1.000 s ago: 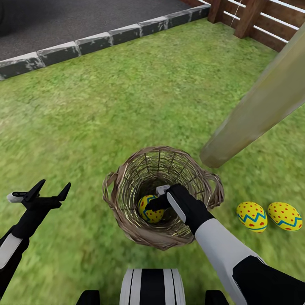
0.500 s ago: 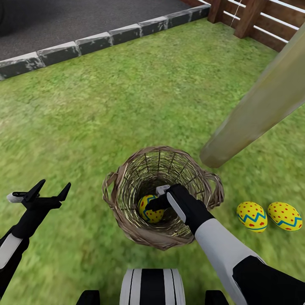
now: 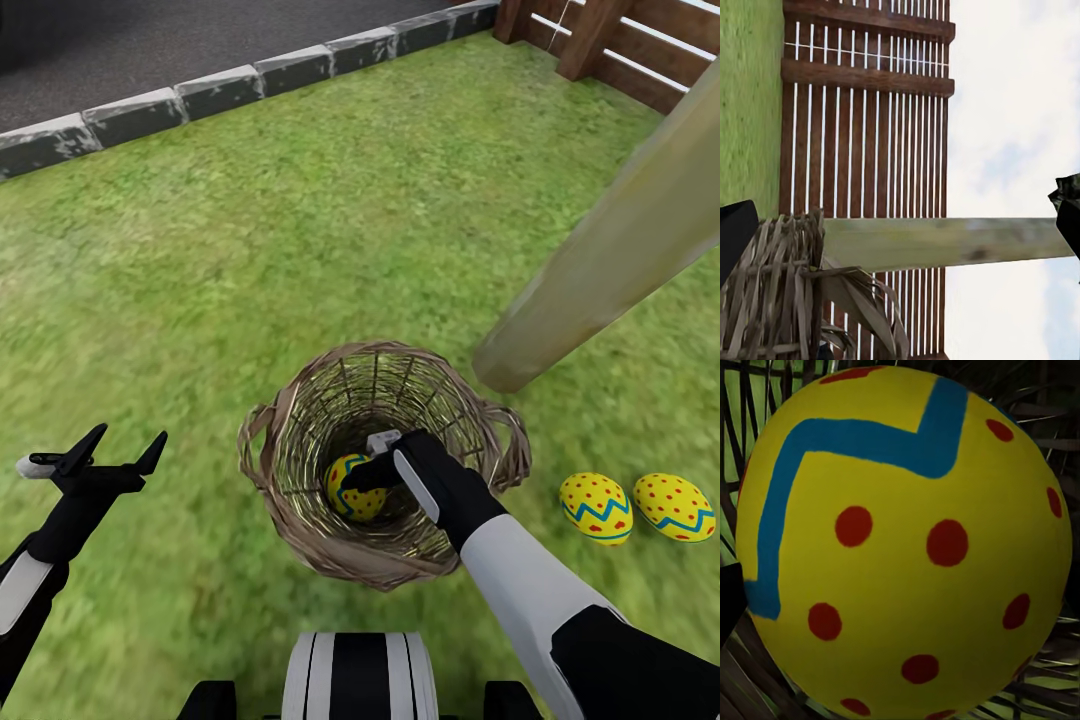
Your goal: Take the three Easter eggs out of the wicker basket on the lawn in the garden, then place them on the lawn next to a single tree (choose any tree) so that all three eggs are next to the same tree and none are left in the basket.
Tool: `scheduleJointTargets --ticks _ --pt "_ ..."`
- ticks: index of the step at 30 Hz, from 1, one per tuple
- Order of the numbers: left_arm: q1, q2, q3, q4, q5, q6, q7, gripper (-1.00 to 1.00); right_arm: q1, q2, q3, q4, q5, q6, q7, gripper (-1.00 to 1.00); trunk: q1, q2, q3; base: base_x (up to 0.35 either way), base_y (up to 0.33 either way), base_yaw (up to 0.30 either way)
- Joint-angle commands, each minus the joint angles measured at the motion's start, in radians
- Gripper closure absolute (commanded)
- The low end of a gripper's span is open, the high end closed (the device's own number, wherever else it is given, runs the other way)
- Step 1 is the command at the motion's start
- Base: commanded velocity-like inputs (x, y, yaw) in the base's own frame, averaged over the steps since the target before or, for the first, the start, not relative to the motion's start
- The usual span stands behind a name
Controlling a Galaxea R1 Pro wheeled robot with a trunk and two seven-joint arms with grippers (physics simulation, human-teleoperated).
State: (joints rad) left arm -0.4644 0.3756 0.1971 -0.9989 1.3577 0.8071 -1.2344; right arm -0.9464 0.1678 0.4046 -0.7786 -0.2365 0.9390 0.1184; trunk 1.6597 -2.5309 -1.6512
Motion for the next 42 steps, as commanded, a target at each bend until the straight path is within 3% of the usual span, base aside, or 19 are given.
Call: scheduleJointTargets --ticks 1,6,24,29,31,34,42 --pt "0.0 0.0 -0.001 0.0 0.004 0.008 0.0 -1.0 0.0 -0.001 0.0 0.039 0.025 0.003 0.0 1.0 0.0 0.0 -0.001 0.0 0.0 0.0" --pt "0.0 0.0 -0.001 0.0 0.004 0.008 0.0 -1.0 0.0 0.001 0.0 0.039 0.025 0.003 0.0 1.0 0.0 0.0 -0.001 0.0 0.0 0.0" --pt "0.0 0.0 -0.001 -0.001 0.004 0.009 0.026 -1.0 0.0 -0.001 0.0 0.025 0.028 0.013 0.004 1.0 -0.008 0.004 0.069 0.0 0.0 0.0" --pt "0.0 0.001 -0.001 0.0 0.004 0.009 0.027 -1.0 0.0 -0.003 -0.004 -0.061 0.026 0.053 0.006 1.0 -0.01 0.005 0.088 0.0 0.0 0.0" --pt "0.0 0.001 -0.001 0.0 0.004 0.009 0.027 -1.0 0.0 -0.005 -0.005 -0.114 -0.001 0.064 0.006 1.0 -0.011 0.006 0.096 0.0 0.0 0.0" --pt "0.0 0.002 -0.001 -0.001 0.004 0.009 0.027 -1.0 0.0 -0.013 -0.003 -0.14 -0.097 0.067 0.005 1.0 -0.012 0.006 0.108 0.0 0.0 0.0" --pt "0.019 0.0 0.001 0.005 0.011 0.009 0.027 -1.0 0.004 -0.056 0.004 -0.094 -0.088 0.055 0.005 1.0 -0.013 0.006 0.108 0.0 0.0 0.0"
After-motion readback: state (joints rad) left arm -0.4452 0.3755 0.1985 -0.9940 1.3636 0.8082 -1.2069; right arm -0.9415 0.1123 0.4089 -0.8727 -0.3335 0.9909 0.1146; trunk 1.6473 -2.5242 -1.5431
